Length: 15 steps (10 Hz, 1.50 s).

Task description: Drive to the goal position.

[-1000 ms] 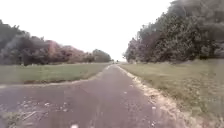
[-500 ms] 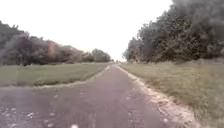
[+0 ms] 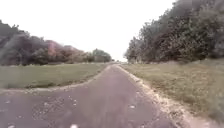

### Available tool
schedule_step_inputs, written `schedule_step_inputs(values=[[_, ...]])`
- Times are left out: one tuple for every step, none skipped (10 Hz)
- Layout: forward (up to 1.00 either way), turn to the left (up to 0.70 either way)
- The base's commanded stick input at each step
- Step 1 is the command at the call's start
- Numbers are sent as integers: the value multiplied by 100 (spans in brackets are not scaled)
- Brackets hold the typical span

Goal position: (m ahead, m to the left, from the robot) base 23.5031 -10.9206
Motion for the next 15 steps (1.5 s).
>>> schedule_step_inputs(values=[[70,0],[70,0],[70,0],[70,0],[70,0],[70,0],[70,0],[70,0],[70,0],[70,0],[70,0],[70,0],[70,0],[70,0],[70,0]])
